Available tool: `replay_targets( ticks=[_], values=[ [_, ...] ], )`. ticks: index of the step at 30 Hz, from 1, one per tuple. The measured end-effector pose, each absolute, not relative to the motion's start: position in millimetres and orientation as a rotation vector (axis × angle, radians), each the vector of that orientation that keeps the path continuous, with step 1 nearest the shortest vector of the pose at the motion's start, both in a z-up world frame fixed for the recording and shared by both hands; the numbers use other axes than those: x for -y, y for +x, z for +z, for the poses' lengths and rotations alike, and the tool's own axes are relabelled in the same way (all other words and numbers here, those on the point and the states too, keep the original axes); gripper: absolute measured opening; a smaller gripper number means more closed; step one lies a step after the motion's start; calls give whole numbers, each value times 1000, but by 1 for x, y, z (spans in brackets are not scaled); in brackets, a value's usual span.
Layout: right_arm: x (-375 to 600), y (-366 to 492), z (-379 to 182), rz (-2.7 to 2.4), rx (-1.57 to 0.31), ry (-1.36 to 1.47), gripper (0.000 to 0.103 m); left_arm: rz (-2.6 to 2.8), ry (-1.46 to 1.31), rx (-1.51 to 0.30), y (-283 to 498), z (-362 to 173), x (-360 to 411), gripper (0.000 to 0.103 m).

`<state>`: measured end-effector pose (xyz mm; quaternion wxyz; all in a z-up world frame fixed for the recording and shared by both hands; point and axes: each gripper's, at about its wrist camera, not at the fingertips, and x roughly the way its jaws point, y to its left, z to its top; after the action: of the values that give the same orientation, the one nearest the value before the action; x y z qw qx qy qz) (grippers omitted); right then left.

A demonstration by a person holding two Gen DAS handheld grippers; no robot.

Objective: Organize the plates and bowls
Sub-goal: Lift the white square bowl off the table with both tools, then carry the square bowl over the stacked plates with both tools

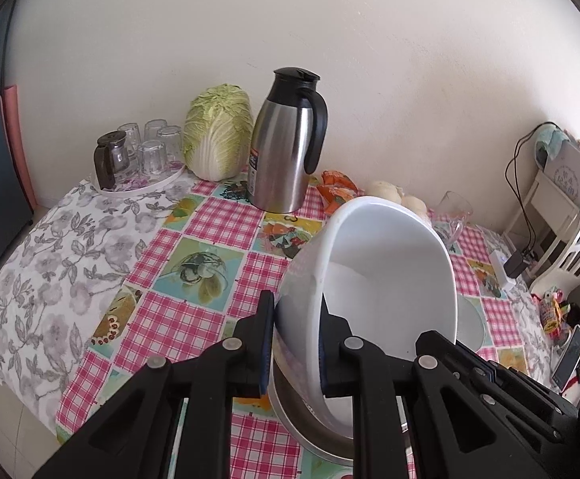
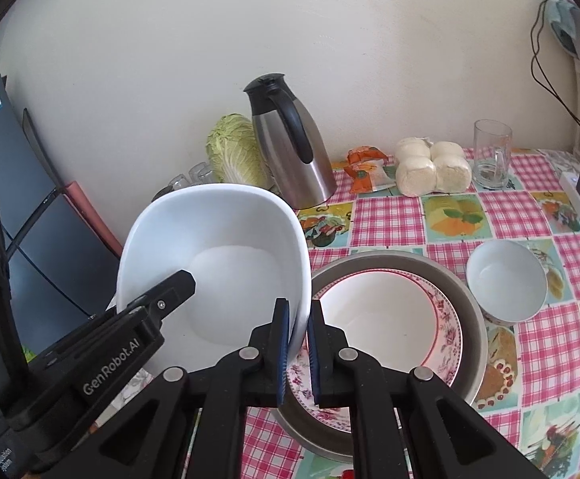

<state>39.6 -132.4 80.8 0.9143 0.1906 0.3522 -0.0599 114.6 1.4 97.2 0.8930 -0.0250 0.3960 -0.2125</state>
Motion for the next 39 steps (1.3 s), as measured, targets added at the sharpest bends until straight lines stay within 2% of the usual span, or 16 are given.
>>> replay_targets(
  ticks=[22,39],
  values=[
    [183,28,65,-225,-729,432,10,-492,20,-869,110,82,58,19],
    [196,27,58,-274,-784,456,10,-517,22,-929,112,66,72,19]
  ],
)
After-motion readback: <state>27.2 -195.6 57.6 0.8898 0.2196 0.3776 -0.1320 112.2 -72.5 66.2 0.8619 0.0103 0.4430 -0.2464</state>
